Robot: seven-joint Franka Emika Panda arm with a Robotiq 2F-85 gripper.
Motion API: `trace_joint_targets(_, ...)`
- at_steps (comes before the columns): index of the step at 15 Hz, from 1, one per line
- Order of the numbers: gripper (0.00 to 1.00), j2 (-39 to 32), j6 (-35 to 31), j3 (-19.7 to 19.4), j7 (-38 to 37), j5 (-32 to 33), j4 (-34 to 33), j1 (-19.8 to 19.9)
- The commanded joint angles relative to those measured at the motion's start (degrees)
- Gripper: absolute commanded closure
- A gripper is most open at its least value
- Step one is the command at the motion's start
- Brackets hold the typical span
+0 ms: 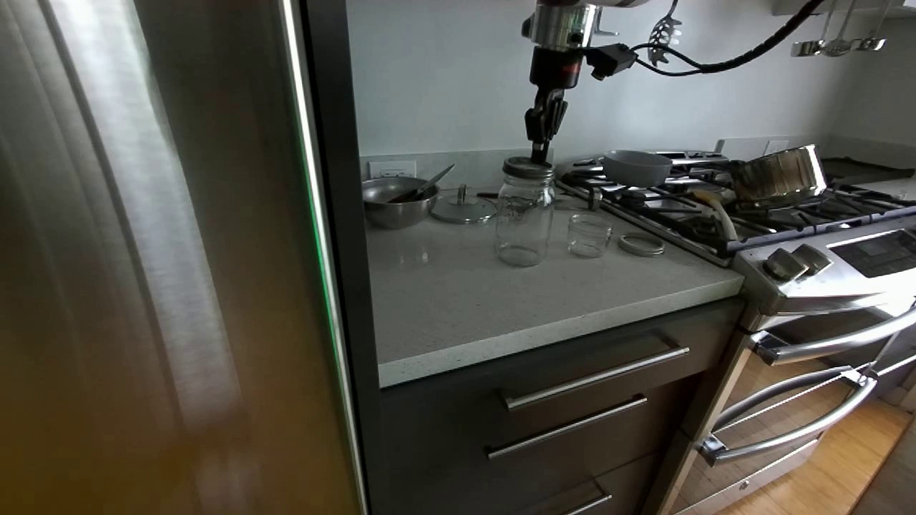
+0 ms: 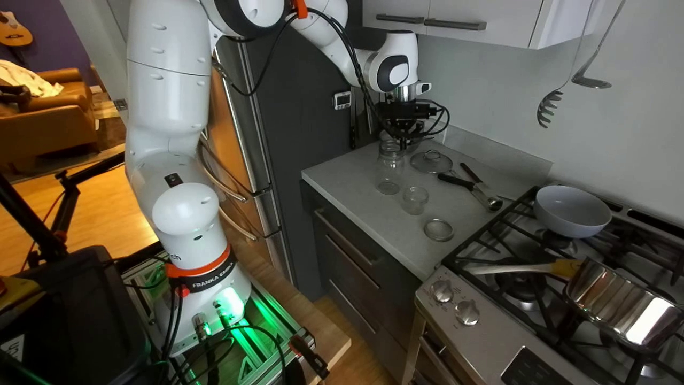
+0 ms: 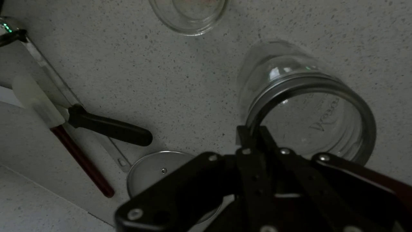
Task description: Put the cap on the jar
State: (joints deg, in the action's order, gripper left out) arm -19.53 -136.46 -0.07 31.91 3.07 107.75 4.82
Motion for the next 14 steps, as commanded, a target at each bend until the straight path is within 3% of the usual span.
trace_joint_targets(1, 0.98, -1.4, 1.1, 1.0, -0.2, -1.0, -1.5, 1.2)
trace_joint_targets(14, 0.98, -1.3, 1.6, 0.7, -0.7, 0.9, -1.7, 0.7)
